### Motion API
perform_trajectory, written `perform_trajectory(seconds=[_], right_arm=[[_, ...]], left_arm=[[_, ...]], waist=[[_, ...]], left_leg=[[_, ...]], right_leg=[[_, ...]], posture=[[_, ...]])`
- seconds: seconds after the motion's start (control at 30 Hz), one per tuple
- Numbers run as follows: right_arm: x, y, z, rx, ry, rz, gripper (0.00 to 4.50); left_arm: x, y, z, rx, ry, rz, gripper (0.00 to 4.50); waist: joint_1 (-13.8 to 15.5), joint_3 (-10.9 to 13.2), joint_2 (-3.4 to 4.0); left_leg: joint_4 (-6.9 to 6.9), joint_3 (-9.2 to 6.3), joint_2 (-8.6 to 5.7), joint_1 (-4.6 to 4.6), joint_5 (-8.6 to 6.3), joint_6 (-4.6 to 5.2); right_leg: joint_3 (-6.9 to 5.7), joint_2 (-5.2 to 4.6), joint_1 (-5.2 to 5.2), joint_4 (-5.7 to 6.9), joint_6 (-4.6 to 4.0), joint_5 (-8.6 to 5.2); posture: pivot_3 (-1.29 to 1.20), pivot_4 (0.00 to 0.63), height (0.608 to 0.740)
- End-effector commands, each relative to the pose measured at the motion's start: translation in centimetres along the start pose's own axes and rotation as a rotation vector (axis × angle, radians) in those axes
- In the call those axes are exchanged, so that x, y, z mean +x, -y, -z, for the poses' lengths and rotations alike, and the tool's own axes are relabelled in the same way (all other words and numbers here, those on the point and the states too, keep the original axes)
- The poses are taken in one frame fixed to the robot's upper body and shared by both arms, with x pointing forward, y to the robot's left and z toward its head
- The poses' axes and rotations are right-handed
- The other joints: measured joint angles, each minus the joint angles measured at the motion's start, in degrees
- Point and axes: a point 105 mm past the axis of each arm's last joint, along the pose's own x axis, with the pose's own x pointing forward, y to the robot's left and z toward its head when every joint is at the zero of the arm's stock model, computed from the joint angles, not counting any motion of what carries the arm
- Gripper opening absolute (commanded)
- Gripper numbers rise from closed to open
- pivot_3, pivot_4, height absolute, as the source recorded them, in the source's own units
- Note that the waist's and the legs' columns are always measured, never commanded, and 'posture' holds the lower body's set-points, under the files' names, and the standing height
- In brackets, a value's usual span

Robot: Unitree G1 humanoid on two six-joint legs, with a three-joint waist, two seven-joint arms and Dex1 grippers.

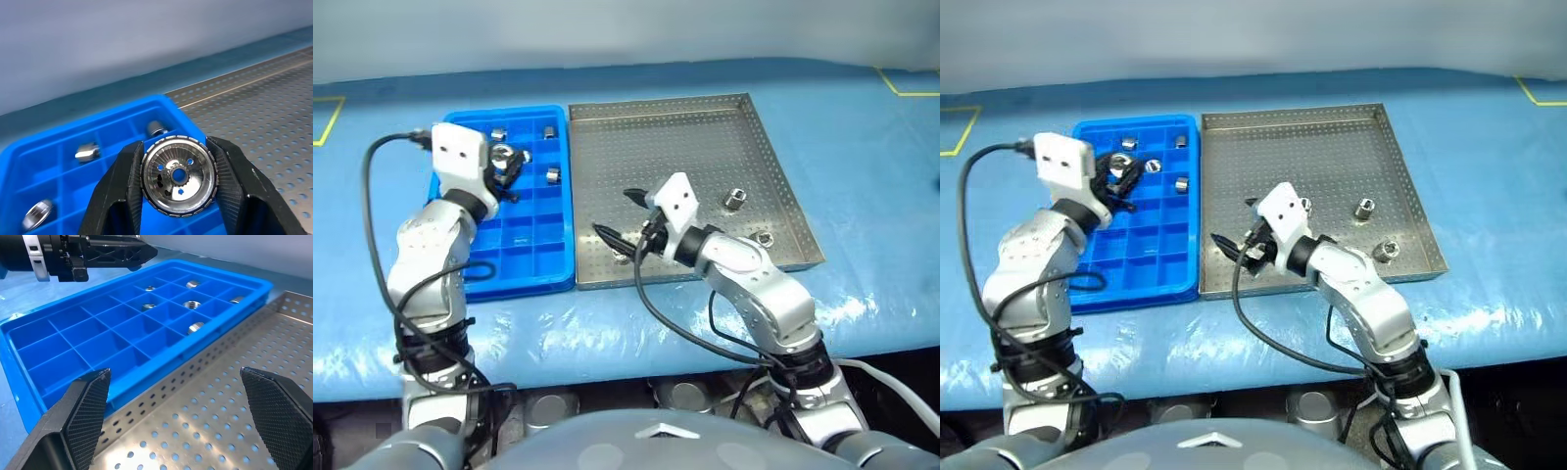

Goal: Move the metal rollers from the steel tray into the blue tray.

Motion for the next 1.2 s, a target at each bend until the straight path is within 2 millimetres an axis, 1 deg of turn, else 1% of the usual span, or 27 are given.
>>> perform_trajectory(seconds=[0.03, 0.17, 0.37, 0.47, 0.57, 0.63, 0.73, 0.83, 0.87, 0.93, 1.03, 1.1, 1.13, 1.17, 1.2], right_arm=[[1.2, -1.7, -0.9, -0.063, 0.041, -0.101, 4.5], [1.6, -2.7, -0.2, -0.092, 0.019, -0.154, 4.5], [1.1, -3.0, 0.4, -0.073, 0.007, -0.158, 4.5], [0.9, -3.0, 0.6, -0.064, 0.005, -0.145, 4.5], [0.8, -3.0, 0.7, -0.059, 0.003, -0.136, 4.5], [0.7, -3.1, 0.7, -0.055, 0.003, -0.129, 4.5], [0.5, -3.0, 0.8, -0.05, 0.003, -0.116, 4.5], [0.2, -2.7, 0.7, -0.043, 0.009, -0.091, 4.5], [0.0, -2.6, 0.6, -0.042, 0.012, -0.083, 4.5], [-0.7, -2.0, 0.4, -0.042, 0.015, -0.058, 4.5], [-2.3, -0.7, 0.4, -0.043, 0.0, -0.017, 4.5], [-3.6, 0.1, 0.8, -0.054, -0.042, 0.002, 4.5], [-4.7, 0.6, 1.5, -0.063, -0.087, 0.013, 4.5], [-5.6, 1.0, 2.0, -0.066, -0.126, 0.023, 4.5], [-6.1, 1.3, 2.4, -0.067, -0.15, 0.028, 4.5]], left_arm=[[-1.0, -1.8, 0.5, 0.007, 0.02, -0.149, 1.69], [-1.4, -2.9, 3.1, -0.009, -0.043, -0.243, 1.69], [-1.0, -4.0, 5.5, -0.028, -0.099, -0.321, 1.69], [-0.4, -4.4, 5.9, -0.035, -0.111, -0.348, 1.69], [0.2, -4.2, 5.9, -0.046, -0.109, -0.338, 1.69], [0.5, -3.9, 5.6, -0.061, -0.095, -0.322, 2.4], [1.0, -3.3, 4.3, -0.067, -0.05, -0.291, 3.25], [1.5, -1.8, 2.2, -0.07, 0.016, -0.217, 4.3], [1.7, -1.0, 1.1, -0.073, 0.049, -0.172, 4.45], [2.0, 1.3, -1.2, -0.073, 0.116, -0.036, 4.45], [1.6, 5.7, -3.8, -0.059, 0.177, 0.247, 4.45], [1.0, 8.5, -4.5, -0.002, 0.166, 0.44, 4.45], [0.5, 10.3, -4.6, 0.031, 0.15, 0.577, 4.45], [0.0, 11.7, -4.5, 0.058, 0.125, 0.692, 4.45], [-0.4, 12.4, -4.4, 0.074, 0.106, 0.764, 4.45]], waist=[[0.64, 0.0, -0.01], [1.43, -0.01, -0.01], [1.88, -0.01, -0.01], [1.87, -0.02, 0.0], [1.46, -0.02, -0.01], [1.18, -0.02, -0.01], [0.84, -0.03, -0.02], [0.64, -0.03, -0.02], [0.57, -0.03, -0.02], [0.58, -0.02, -0.03], [0.57, -0.02, -0.03], [0.38, -0.02, -0.03], [0.32, -0.02, -0.03], [0.31, -0.02, -0.03], [0.2, -0.02, -0.03]], left_leg=[[0.02, -0.05, 0.0, -0.01, 0.0, 0.0], [0.02, -0.06, -0.01, -0.02, 0.0, -0.01], [0.02, -0.1, -0.01, -0.01, 0.0, -0.02], [0.0, -0.11, -0.01, -0.01, 0.01, -0.02], [-0.01, -0.13, -0.01, -0.01, 0.03, -0.05], [-0.01, -0.13, 0.0, -0.01, 0.03, -0.06], [-0.05, -0.14, 0.0, -0.02, 0.03, -0.06], [-0.07, -0.13, 0.0, -0.02, 0.04, -0.08], [-0.08, -0.13, -0.01, -0.02, 0.04, -0.09], [-0.07, -0.14, -0.01, -0.05, 0.05, -0.11], [-0.07, -0.14, -0.02, -0.08, 0.06, -0.13], [-0.08, -0.12, -0.03, -0.08, 0.06, -0.13], [-0.1, -0.12, -0.04, -0.07, 0.06, -0.13], [-0.13, -0.11, -0.04, -0.07, 0.06, -0.13], [-0.17, -0.12, -0.04, -0.06, 0.05, -0.12]], right_leg=[[-0.05, 0.0, 0.01, -0.01, 0.0, 0.0], [-0.09, -0.03, 0.04, -0.04, -0.01, 0.01], [-0.14, -0.02, 0.04, -0.03, -0.03, 0.02], [-0.15, -0.02, 0.04, -0.03, -0.03, 0.02], [-0.16, 0.0, 0.03, -0.03, -0.03, 0.02], [-0.15, -0.01, 0.04, -0.03, -0.03, 0.02], [-0.16, -0.01, 0.04, -0.04, -0.03, 0.02], [-0.16, -0.01, 0.04, -0.05, -0.03, 0.02], [-0.16, -0.01, 0.03, -0.05, -0.03, 0.01], [-0.16, -0.01, 0.03, -0.05, -0.03, 0.01], [-0.18, -0.03, 0.03, -0.09, -0.03, 0.01], [-0.16, -0.04, 0.04, -0.13, -0.02, 0.01], [-0.15, -0.04, 0.04, -0.14, -0.02, 0.01], [-0.15, -0.03, 0.03, -0.15, -0.02, 0.01], [-0.16, -0.02, 0.03, -0.15, -0.03, 0.0]], posture=[[0.0, 0.15, 0.74], [0.01, 0.15, 0.74], [-0.01, 0.15, 0.74], [-0.02, 0.15, 0.74], [-0.03, 0.15, 0.74], [-0.04, 0.15, 0.74], [-0.04, 0.15, 0.74], [-0.05, 0.15, 0.74], [-0.06, 0.15, 0.74], [-0.06, 0.15, 0.74], [-0.06, 0.15, 0.74], [-0.06, 0.15, 0.74], [-0.06, 0.15, 0.74], [-0.07, 0.15, 0.74], [-0.07, 0.15, 0.74]])
